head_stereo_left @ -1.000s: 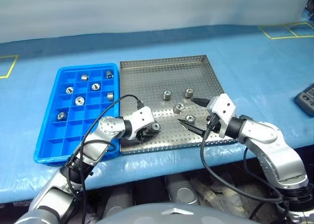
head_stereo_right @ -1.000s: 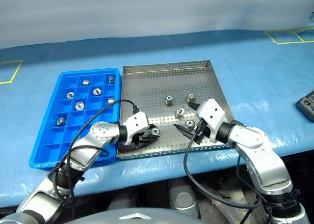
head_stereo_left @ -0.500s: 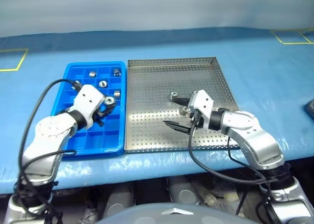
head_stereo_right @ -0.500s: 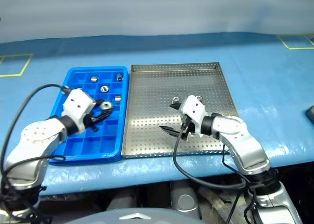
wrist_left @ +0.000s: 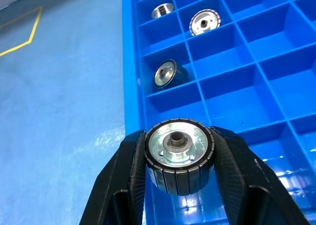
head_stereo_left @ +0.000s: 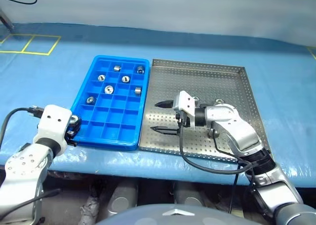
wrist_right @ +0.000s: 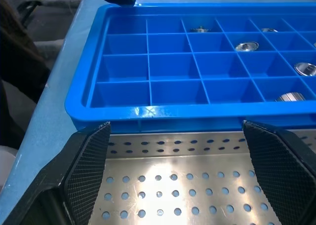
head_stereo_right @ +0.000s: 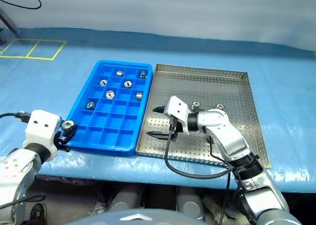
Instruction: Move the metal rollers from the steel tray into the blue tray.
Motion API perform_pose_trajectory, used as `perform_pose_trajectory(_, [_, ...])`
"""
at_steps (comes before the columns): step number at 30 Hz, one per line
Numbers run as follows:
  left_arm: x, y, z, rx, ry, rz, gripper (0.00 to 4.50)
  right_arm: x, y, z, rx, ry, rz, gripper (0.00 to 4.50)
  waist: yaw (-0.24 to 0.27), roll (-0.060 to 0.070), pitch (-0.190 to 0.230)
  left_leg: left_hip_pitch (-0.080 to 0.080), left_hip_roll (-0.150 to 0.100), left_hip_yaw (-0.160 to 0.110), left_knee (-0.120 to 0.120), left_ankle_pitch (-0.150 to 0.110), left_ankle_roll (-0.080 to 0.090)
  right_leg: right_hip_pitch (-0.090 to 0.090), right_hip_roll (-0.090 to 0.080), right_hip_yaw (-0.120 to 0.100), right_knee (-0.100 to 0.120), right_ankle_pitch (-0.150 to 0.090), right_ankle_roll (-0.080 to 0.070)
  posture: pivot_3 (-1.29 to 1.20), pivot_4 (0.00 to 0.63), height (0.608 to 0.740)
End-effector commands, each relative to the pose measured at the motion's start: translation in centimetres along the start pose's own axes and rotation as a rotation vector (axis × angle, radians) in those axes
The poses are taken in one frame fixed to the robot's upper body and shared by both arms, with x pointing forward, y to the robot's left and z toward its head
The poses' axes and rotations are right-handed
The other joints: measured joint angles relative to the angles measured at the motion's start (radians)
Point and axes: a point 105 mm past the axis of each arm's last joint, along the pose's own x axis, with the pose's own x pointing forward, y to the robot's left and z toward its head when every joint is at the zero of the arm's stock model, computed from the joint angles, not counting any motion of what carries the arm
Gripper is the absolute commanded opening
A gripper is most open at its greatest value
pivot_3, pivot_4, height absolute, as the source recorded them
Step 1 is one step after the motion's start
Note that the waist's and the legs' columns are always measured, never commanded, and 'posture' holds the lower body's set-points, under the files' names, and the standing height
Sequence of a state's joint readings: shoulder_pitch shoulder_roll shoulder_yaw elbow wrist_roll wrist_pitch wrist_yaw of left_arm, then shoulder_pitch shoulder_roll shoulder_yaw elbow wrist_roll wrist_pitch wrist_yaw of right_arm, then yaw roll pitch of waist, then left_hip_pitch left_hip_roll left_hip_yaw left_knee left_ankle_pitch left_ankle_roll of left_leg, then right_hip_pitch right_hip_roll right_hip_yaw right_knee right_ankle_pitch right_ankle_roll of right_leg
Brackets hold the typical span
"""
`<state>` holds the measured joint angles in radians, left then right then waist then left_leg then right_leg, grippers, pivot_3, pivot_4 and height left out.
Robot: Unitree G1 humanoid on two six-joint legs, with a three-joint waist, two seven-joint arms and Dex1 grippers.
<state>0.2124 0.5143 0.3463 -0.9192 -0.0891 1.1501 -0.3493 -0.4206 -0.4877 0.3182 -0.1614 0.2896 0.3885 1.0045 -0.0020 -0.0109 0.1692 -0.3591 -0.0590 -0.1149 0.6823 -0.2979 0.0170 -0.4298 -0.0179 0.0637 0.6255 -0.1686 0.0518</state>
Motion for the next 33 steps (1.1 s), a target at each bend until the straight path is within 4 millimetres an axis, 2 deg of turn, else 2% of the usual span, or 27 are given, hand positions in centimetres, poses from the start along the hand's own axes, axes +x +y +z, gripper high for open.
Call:
perform_pose_trajectory(1, [-0.3, 0.5, 0.4, 0.007, -0.026, 0.046, 1.66, 0.2, -0.1, 1.0, -0.047, -0.028, 0.025, 4.5, 0.004, 0.0, 0.0, 0.0, 0.0, 0.0, 0.0, 0.0, 0.0, 0.0, 0.0, 0.0, 0.0, 0.0, 0.0, 0.11, 0.15, 0.74])
perform_pose_trajectory(4, [0.4, 0.4, -0.3, -0.006, 0.0, 0.049, 1.66, 0.2, -0.2, 0.9, -0.05, -0.026, 0.026, 4.5, 0.009, 0.0, 0.0, 0.0, 0.0, -0.001, -0.001, 0.001, -0.001, 0.0, 0.0, -0.001, 0.0, -0.001, -0.001, 0.11, 0.15, 0.74])
perform_pose_trajectory(11, [1.1, 0.1, -0.6, -0.009, 0.006, 0.021, 1.66, -0.3, -0.2, 0.7, -0.047, -0.025, 0.005, 4.5, 0.013, 0.0, 0.0, 0.0, 0.0, -0.002, -0.002, 0.001, -0.002, -0.001, 0.0, -0.001, 0.0, -0.001, -0.002, 0.07, 0.15, 0.74])
perform_pose_trajectory(19, [1.5, 0.4, 0.1, -0.005, -0.021, 0.028, 4.19, -0.6, -0.2, 0.6, -0.042, -0.027, -0.019, 4.5, 0.011, 0.0, 0.0, 0.0, 0.0, -0.002, -0.002, 0.001, -0.002, 0.0, 0.0, -0.002, 0.0, -0.002, -0.002, 0.06, 0.15, 0.74])
perform_pose_trajectory(20, [1.5, 0.5, 0.4, -0.015, -0.039, 0.031, 4.48, -0.6, -0.2, 0.6, -0.043, -0.028, -0.022, 4.5, 0.011, 0.0, 0.0, 0.0, 0.0, -0.002, -0.002, 0.001, -0.002, 0.0, 0.0, -0.002, 0.0, -0.002, -0.002, 0.06, 0.15, 0.74])
perform_pose_trajectory(23, [1.5, -0.1, 1.9, -0.038, -0.123, -0.01, 4.48, -0.7, -0.3, 0.7, -0.045, -0.029, -0.031, 4.5, 0.008, 0.0, 0.0, 0.0, 0.0, -0.002, -0.002, 0.001, -0.002, 0.0, 0.0, -0.002, 0.0, -0.001, -0.002, 0.05, 0.15, 0.74])
perform_pose_trajectory(28, [1.0, -3.7, 6.9, -0.098, -0.397, -0.241, 4.48, -1.3, -0.7, 1.4, -0.072, -0.043, -0.085, 4.5, 0.006, 0.0, 0.0, -0.001, 0.0, -0.002, -0.002, 0.002, -0.004, 0.0, -0.001, -0.002, 0.0, -0.001, -0.002, 0.0, 0.15, 0.74])
perform_pose_trajectory(33, [2.2, -8.2, 10.6, -0.08, -0.537, -0.481, 4.48, -3.3, -1.5, 2.1, -0.102, -0.044, -0.219, 4.5, -0.002, 0.0, 0.0, -0.001, -0.001, -0.001, -0.001, 0.003, -0.005, 0.0, -0.001, -0.003, 0.0, -0.001, -0.002, -0.08, 0.15, 0.74])
